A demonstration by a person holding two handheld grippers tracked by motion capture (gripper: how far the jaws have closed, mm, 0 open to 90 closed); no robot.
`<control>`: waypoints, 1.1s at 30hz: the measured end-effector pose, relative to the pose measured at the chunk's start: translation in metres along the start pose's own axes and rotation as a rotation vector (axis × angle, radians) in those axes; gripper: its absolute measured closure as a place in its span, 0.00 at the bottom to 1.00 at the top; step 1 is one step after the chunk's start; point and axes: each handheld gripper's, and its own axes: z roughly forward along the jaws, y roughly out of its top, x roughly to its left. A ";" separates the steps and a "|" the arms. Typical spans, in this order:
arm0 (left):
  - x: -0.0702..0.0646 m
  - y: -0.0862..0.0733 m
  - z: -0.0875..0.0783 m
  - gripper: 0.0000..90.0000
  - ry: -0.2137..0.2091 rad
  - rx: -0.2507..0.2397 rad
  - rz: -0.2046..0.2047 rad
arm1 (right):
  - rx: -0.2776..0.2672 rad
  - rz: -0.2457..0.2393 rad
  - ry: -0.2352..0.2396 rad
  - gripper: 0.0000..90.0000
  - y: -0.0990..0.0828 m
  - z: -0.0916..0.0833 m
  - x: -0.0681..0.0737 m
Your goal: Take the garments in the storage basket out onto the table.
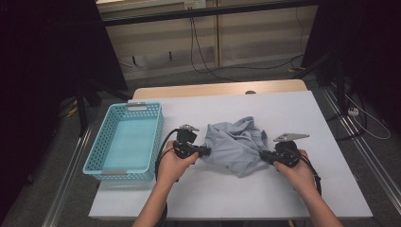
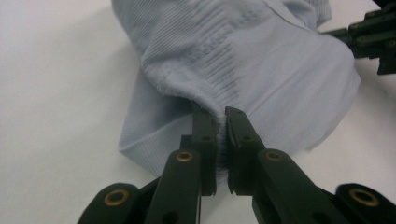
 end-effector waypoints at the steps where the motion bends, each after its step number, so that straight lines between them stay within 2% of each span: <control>1: 0.000 -0.002 -0.001 0.93 0.002 0.002 -0.003 | -0.005 -0.005 0.001 0.94 0.002 0.002 0.000; 8: -0.001 -0.010 -0.009 0.93 0.015 0.010 0.003 | -0.015 -0.044 -0.003 0.94 0.016 0.016 0.004; 14: 0.000 -0.017 -0.006 0.93 0.017 0.034 -0.003 | -0.014 -0.068 0.007 0.94 0.023 0.027 0.009; 18: 0.000 -0.018 -0.005 0.93 0.016 0.032 -0.006 | -0.011 -0.094 0.001 0.94 0.025 0.029 0.013; 22: -0.001 -0.017 -0.005 0.93 0.016 0.032 -0.006 | -0.016 -0.082 0.009 0.93 0.025 0.028 0.011; 28: -0.001 -0.016 -0.004 0.93 0.011 0.053 0.010 | -0.026 -0.069 0.008 0.84 0.024 0.017 0.009; 30: -0.002 -0.016 -0.003 0.93 0.010 0.059 0.015 | -0.042 -0.040 0.008 0.77 0.023 0.012 0.008; 33: -0.004 -0.015 -0.001 0.93 0.009 0.066 0.019 | -0.057 -0.028 0.016 0.67 0.021 0.003 0.008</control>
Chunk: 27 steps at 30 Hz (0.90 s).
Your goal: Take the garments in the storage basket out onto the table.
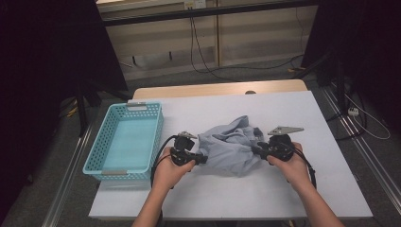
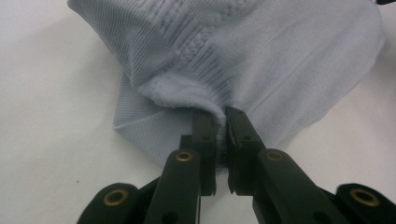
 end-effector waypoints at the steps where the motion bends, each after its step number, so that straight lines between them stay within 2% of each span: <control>1: 0.000 0.001 0.001 0.93 0.000 0.013 0.015 | 0.000 -0.001 0.003 0.66 0.000 -0.003 0.000; 13: -0.009 0.008 0.015 0.93 -0.016 0.045 0.033 | -0.036 -0.058 0.083 0.44 -0.001 -0.027 0.019; 17: -0.013 0.011 0.023 0.93 -0.021 0.043 0.029 | -0.056 -0.056 0.136 0.40 0.000 -0.034 0.022; 18: -0.012 0.012 0.024 0.93 -0.025 0.051 0.043 | -0.056 -0.065 0.147 0.38 0.000 -0.034 0.025; 21: -0.015 0.015 0.029 0.93 -0.040 0.046 0.039 | -0.036 -0.091 0.185 0.31 0.000 -0.030 0.034; 24: -0.019 0.016 0.032 0.93 -0.055 0.047 0.042 | 0.007 -0.122 0.177 0.27 -0.005 -0.015 0.044; 27: -0.021 0.016 0.033 0.93 -0.061 0.047 0.038 | 0.051 -0.145 0.161 0.29 -0.014 0.002 0.051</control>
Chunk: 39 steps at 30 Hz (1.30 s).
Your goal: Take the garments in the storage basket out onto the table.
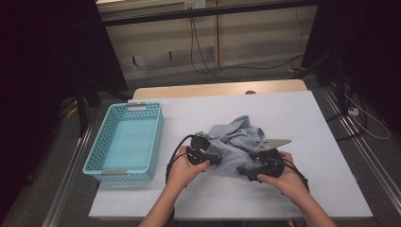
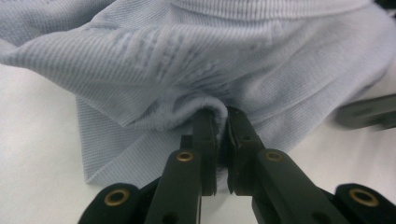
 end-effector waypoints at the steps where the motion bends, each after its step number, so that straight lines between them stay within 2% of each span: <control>1: 0.000 0.000 0.000 0.93 -0.001 -0.003 0.002 | 0.009 -0.015 -0.024 0.33 -0.002 0.005 0.001; 2: 0.000 0.000 -0.001 0.93 -0.005 -0.009 0.001 | 0.011 -0.030 -0.054 0.40 -0.003 0.007 0.002; 3: 0.000 0.000 -0.002 0.93 -0.009 -0.019 -0.002 | 0.009 -0.031 -0.064 0.46 -0.002 0.008 0.001; 6: 0.001 0.000 -0.005 0.92 -0.010 -0.044 -0.003 | 0.005 -0.007 -0.045 0.76 -0.004 0.002 -0.005; 7: 0.001 0.000 -0.007 0.91 -0.008 -0.063 -0.004 | 0.002 0.005 -0.034 0.77 -0.005 0.001 -0.006; 10: 0.005 0.003 -0.014 0.79 0.028 -0.093 0.000 | 0.002 0.008 -0.022 0.80 -0.006 -0.004 -0.010; 14: 0.011 0.008 -0.026 0.55 0.038 -0.148 -0.024 | -0.002 0.007 -0.047 0.81 -0.007 -0.015 -0.016; 15: 0.013 0.009 -0.029 0.51 0.050 -0.163 -0.023 | -0.002 0.008 -0.057 0.81 -0.008 -0.019 -0.018; 16: 0.014 0.010 -0.031 0.51 0.081 -0.182 -0.025 | -0.003 0.005 -0.077 0.81 -0.008 -0.024 -0.021; 18: 0.019 0.012 -0.035 0.41 0.083 -0.213 -0.043 | 0.003 0.009 -0.113 0.82 -0.010 -0.034 -0.029; 21: 0.024 0.015 -0.038 0.33 0.104 -0.238 -0.047 | -0.009 0.039 -0.179 0.82 -0.015 -0.048 -0.043; 24: 0.026 0.019 -0.036 0.28 0.116 -0.259 -0.051 | -0.012 0.056 -0.250 0.82 -0.021 -0.058 -0.055; 27: 0.026 0.023 -0.027 0.24 0.123 -0.263 -0.050 | -0.024 0.077 -0.255 0.85 -0.027 -0.059 -0.060; 33: 0.025 0.032 -0.013 0.20 0.117 -0.268 -0.062 | -0.030 0.066 -0.267 0.86 -0.028 -0.054 -0.056; 34: 0.026 0.033 -0.011 0.19 0.119 -0.265 -0.055 | -0.032 0.064 -0.265 0.86 -0.028 -0.054 -0.056; 36: 0.025 0.035 -0.009 0.18 0.113 -0.274 -0.068 | -0.043 0.062 -0.263 0.85 -0.031 -0.054 -0.055; 39: 0.024 0.038 -0.008 0.18 0.113 -0.283 -0.062 | -0.054 0.065 -0.254 0.81 -0.032 -0.057 -0.054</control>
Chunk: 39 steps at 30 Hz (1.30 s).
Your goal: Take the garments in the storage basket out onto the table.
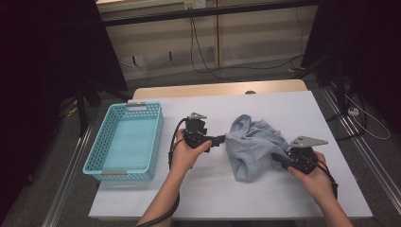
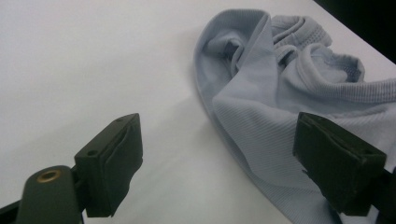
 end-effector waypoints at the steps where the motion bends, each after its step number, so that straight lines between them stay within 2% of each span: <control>1: -0.001 0.001 0.000 0.18 -0.003 -0.004 0.002 | -0.002 -0.005 0.002 0.80 0.000 -0.001 0.001; 4: -0.004 0.002 0.005 0.18 -0.015 -0.003 -0.003 | -0.003 -0.013 0.002 0.80 0.000 0.000 0.004; 7: -0.007 0.001 0.015 0.17 -0.017 0.008 0.012 | -0.003 -0.014 0.001 0.79 0.000 0.002 0.006; 9: -0.008 0.000 0.023 0.16 -0.007 0.021 0.011 | -0.004 -0.015 0.002 0.79 0.000 0.002 0.007; 11: -0.011 -0.001 0.030 0.16 0.021 0.030 0.038 | -0.008 -0.013 0.004 0.79 0.000 0.003 0.009; 13: -0.014 -0.002 0.037 0.16 0.011 0.034 0.053 | -0.003 -0.011 0.007 0.78 0.000 0.005 0.011; 16: -0.017 -0.004 0.046 0.18 0.023 0.060 0.079 | 0.000 -0.022 0.004 0.78 0.000 0.008 0.014; 19: -0.019 -0.006 0.055 0.22 0.009 0.092 0.091 | -0.001 -0.033 0.000 0.77 0.000 0.009 0.016; 22: -0.024 -0.008 0.062 0.33 -0.042 0.132 0.108 | 0.001 -0.020 0.006 0.77 0.000 0.010 0.015; 25: -0.028 -0.011 0.066 0.50 -0.073 0.191 0.116 | -0.005 -0.024 0.003 0.76 -0.001 0.011 0.015; 27: -0.031 -0.011 0.065 0.69 -0.085 0.221 0.123 | -0.005 -0.026 0.001 0.75 -0.001 0.011 0.015; 29: -0.034 -0.009 0.064 0.84 -0.088 0.254 0.131 | -0.009 -0.025 0.001 0.75 -0.002 0.012 0.015; 31: -0.038 -0.009 0.062 0.89 -0.085 0.271 0.142 | -0.013 -0.019 0.006 0.75 -0.002 0.012 0.014; 35: -0.040 -0.011 0.057 0.90 -0.114 0.277 0.118 | -0.011 -0.020 0.000 0.76 -0.001 0.014 0.014; 39: -0.040 -0.015 0.042 0.90 -0.137 0.266 0.105 | -0.014 -0.022 -0.004 0.78 0.002 0.017 0.012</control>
